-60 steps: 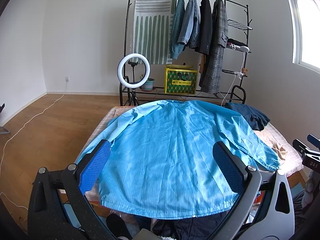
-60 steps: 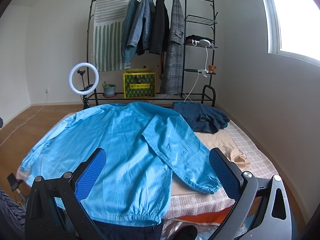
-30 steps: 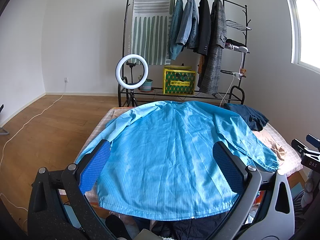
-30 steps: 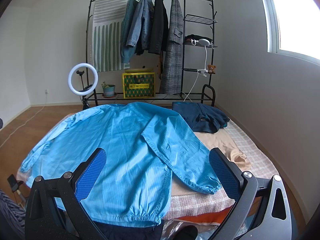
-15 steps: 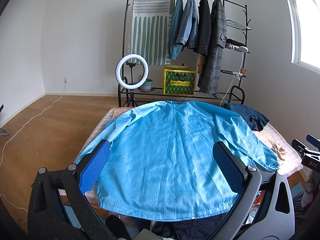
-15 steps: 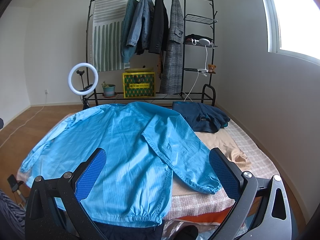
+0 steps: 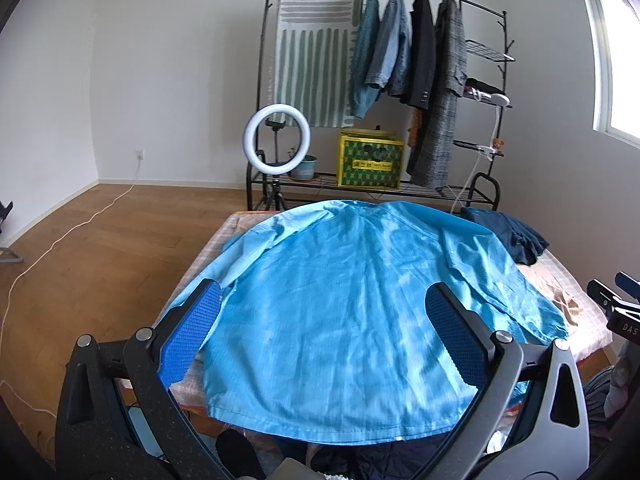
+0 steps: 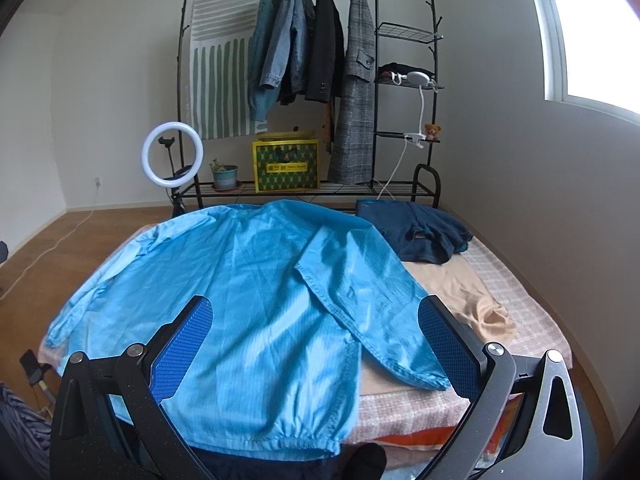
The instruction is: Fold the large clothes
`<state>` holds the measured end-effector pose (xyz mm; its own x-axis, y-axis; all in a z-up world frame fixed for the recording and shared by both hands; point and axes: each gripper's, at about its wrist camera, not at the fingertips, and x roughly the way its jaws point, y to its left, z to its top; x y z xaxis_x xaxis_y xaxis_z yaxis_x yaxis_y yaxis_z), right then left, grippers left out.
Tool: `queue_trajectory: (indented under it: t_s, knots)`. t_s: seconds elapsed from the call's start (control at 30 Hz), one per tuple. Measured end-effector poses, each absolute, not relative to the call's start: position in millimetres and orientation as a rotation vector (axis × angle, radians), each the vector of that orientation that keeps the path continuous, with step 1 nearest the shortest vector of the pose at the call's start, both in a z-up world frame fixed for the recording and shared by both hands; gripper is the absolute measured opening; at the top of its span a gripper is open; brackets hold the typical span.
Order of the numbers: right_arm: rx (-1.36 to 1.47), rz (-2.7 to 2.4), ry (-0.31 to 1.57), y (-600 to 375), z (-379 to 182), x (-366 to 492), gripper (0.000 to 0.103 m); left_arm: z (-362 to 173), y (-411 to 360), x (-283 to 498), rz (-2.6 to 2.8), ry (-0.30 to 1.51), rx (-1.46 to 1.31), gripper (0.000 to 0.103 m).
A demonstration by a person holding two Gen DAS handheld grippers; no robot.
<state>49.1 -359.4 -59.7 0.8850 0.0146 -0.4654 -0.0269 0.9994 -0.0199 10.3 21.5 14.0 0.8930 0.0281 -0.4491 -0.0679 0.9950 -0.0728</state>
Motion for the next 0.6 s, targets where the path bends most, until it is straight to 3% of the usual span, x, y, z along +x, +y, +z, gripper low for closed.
queue_trajectory:
  t_s: [0.27, 0.57, 0.6]
  knots:
    - [0.057, 0.208, 0.515, -331.2, -49.8, 93.3, 0.102, 3.9, 75.4, 52.7, 0.164, 0.489, -0.006, 0.103]
    - [0.018, 0.28, 0.53, -275.4, -45.8, 160.5, 0.102, -32.7, 197.8, 120.5, 0.235, 0.596, -0.059, 0.103]
    - [0.002, 0.288, 0.538, -267.5, -47.0, 168.1, 0.102, -42.0, 213.2, 129.4, 0.228, 0.632, -0.082, 0.099]
